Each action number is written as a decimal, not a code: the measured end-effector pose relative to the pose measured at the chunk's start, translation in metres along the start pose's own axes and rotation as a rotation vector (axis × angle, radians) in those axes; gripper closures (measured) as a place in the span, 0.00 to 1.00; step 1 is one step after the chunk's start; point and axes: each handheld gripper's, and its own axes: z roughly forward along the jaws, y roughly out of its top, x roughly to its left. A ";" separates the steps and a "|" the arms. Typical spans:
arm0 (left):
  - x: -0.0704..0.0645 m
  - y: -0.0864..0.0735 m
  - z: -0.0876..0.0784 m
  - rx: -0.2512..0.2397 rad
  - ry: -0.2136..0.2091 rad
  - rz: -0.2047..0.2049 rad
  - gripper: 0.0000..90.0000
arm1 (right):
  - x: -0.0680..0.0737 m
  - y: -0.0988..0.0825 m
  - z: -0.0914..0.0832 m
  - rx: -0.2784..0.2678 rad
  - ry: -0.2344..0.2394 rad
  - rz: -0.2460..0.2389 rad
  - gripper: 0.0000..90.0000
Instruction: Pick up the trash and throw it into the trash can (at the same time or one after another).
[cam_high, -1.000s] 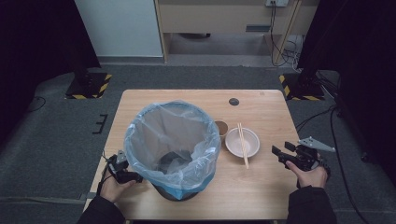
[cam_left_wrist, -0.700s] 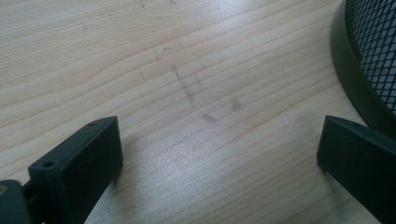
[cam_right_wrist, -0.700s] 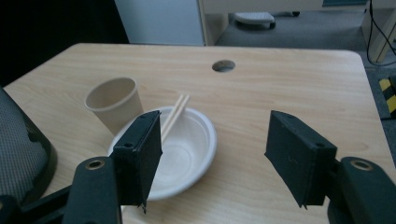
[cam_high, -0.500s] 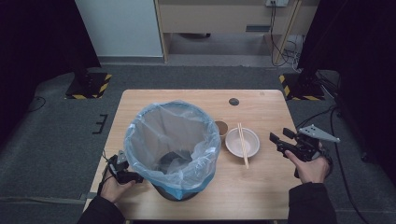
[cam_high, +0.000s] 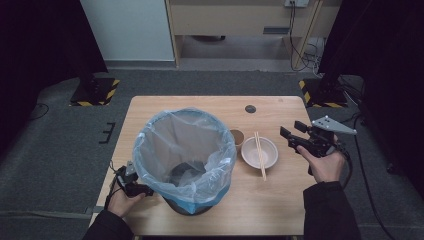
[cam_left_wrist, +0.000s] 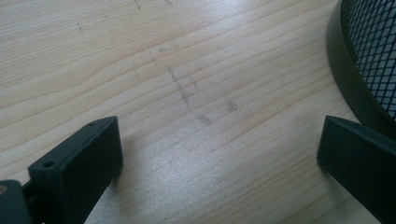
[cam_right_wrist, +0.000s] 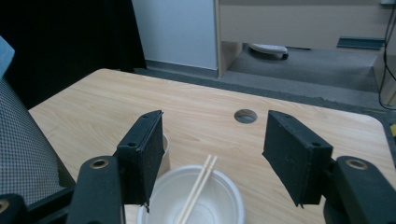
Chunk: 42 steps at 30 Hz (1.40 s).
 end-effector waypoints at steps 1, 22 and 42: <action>0.000 0.000 0.000 0.000 0.000 0.000 0.00 | 0.002 0.002 0.004 0.003 0.005 -0.007 0.43; -0.001 0.001 0.001 0.001 0.001 0.001 0.00 | 0.010 -0.042 0.067 0.137 -0.031 0.019 0.51; -0.001 0.001 0.001 0.001 0.000 0.001 0.00 | 0.019 -0.087 0.101 0.322 -0.025 0.009 0.57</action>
